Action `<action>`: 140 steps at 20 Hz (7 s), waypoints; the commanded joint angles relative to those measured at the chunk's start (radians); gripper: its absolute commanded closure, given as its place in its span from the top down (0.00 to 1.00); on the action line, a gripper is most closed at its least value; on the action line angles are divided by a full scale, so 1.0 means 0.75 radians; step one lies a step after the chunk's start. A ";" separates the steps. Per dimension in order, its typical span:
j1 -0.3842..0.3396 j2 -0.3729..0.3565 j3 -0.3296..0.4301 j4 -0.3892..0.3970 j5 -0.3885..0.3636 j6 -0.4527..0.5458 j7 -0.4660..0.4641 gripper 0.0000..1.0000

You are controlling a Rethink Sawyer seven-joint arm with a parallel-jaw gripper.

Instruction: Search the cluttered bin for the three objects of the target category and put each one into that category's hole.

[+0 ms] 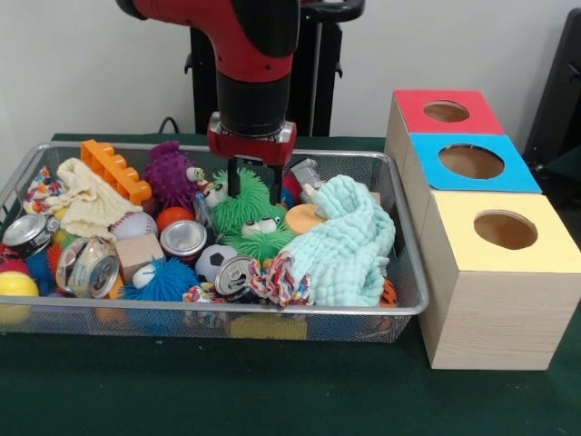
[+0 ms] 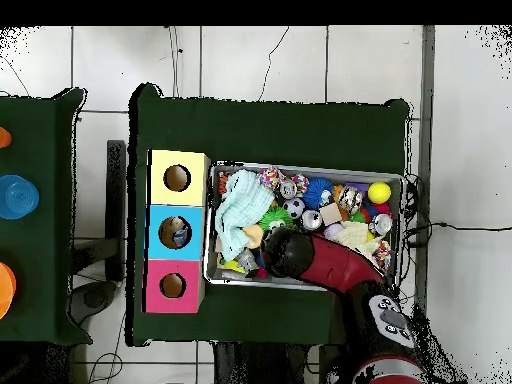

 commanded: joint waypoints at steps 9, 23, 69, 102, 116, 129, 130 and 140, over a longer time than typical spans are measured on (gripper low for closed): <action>-0.051 -0.236 0.012 0.047 0.098 0.132 0.240 1.00; -0.050 -0.082 -0.021 -0.397 0.060 0.477 0.145 1.00; -0.367 -0.126 0.482 -0.263 -0.235 0.486 -0.205 1.00; -0.252 0.008 0.349 -0.227 -0.308 0.200 0.116 1.00; -0.232 0.010 0.331 -0.280 -0.312 0.309 0.030 1.00; -0.289 -0.092 0.254 -0.134 -0.327 0.261 0.043 1.00; -0.301 -0.091 0.264 -0.123 -0.334 0.246 0.025 1.00; -0.377 -0.012 0.339 -0.081 -0.409 0.107 -0.011 1.00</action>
